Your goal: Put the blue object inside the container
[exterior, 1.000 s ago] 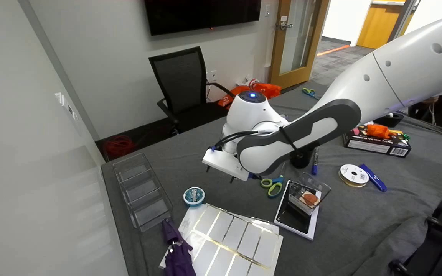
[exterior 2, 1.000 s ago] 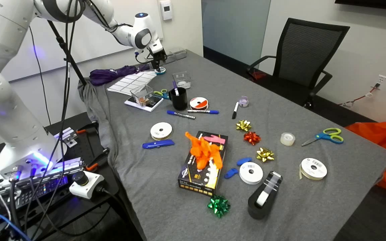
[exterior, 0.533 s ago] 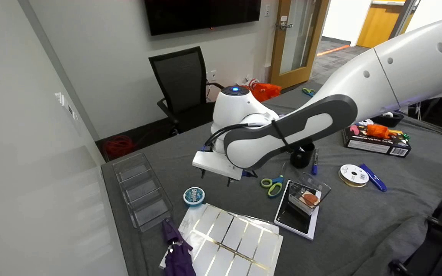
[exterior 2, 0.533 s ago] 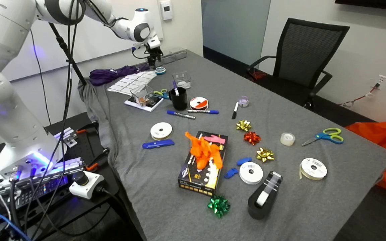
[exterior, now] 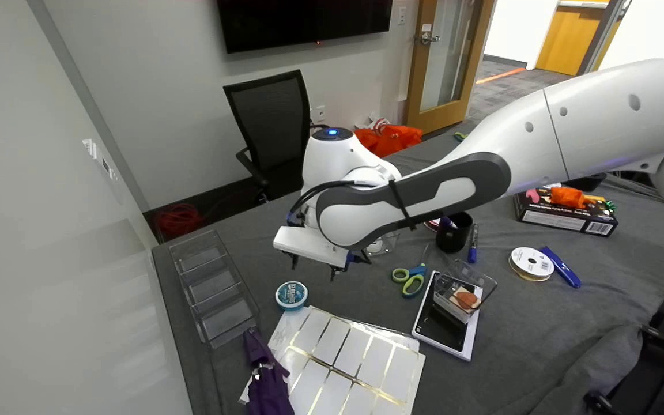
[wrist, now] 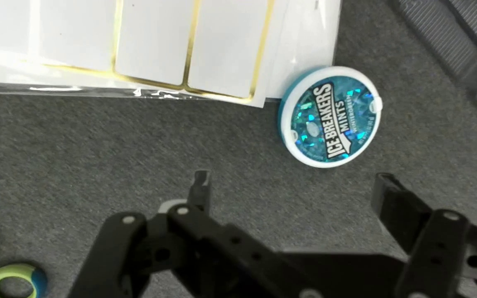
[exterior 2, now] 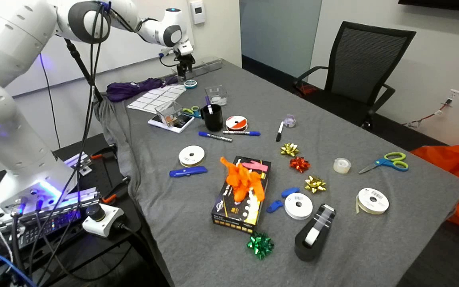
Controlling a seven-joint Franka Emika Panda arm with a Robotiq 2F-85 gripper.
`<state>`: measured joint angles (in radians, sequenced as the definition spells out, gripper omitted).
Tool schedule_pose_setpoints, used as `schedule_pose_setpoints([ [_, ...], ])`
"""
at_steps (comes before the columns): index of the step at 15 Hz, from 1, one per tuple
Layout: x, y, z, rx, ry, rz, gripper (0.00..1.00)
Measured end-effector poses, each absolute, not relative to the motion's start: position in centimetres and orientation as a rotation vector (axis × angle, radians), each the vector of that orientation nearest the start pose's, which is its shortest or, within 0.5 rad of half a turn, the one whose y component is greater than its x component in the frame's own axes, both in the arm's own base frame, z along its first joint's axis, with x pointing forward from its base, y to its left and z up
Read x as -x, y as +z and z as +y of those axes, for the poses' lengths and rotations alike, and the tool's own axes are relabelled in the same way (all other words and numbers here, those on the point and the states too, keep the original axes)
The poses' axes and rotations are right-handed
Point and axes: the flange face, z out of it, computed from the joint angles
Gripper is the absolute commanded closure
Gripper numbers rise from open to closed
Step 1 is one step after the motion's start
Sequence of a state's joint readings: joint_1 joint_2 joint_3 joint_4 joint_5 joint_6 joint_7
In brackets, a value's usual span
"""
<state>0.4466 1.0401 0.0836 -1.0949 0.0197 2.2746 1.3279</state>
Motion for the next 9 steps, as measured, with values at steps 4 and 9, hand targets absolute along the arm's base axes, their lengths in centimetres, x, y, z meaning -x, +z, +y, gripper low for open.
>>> schedule_pose_setpoints([
  [4,-69.9,17.0,37.9,2.712,0.003,1.264,0.00],
  [9,-70.7,15.0,38.1,2.684,-0.005,1.257,0.00],
])
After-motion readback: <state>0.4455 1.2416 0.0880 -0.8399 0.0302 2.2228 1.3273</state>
